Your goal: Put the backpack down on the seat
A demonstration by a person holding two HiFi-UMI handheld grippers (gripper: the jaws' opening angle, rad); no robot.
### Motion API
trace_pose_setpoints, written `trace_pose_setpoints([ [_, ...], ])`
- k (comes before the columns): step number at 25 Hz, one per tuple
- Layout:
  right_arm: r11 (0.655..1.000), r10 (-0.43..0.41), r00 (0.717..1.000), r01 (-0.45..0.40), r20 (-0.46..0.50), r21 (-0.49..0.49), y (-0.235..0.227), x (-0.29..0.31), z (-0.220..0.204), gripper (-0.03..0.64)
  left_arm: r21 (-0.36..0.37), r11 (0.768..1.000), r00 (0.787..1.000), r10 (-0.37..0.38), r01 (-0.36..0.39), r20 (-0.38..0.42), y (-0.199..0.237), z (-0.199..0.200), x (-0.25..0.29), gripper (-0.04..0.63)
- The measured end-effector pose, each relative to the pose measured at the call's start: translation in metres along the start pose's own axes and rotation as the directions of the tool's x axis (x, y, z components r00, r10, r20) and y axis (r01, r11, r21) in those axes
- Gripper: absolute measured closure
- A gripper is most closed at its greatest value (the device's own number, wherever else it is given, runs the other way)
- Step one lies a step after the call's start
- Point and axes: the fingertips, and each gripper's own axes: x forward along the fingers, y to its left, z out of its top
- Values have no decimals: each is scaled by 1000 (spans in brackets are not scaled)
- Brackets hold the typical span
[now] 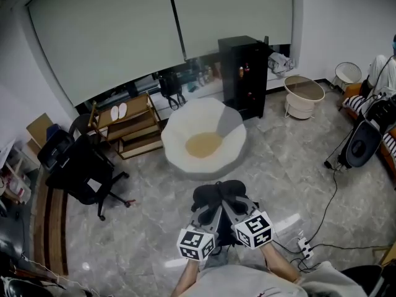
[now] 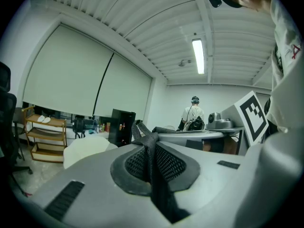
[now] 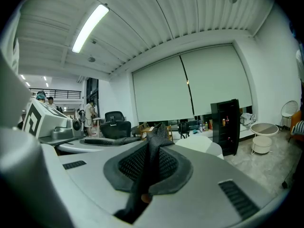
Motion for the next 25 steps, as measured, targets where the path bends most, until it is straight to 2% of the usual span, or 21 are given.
trace_pose_setpoints([
  [15,1000,-21,1000,21,14,-12,-36,136,39,577,10,999,999,-31,31,20,127,44,58,549],
  [20,999,-38,999,39,24,-13,-41,170,45,577,31,998,998,-51,50,24,159,51,69,549],
  [25,999,-49,999,49,14,-5,-44,182,43,577,24,998,998,-59,59,11,171,50,73,549],
])
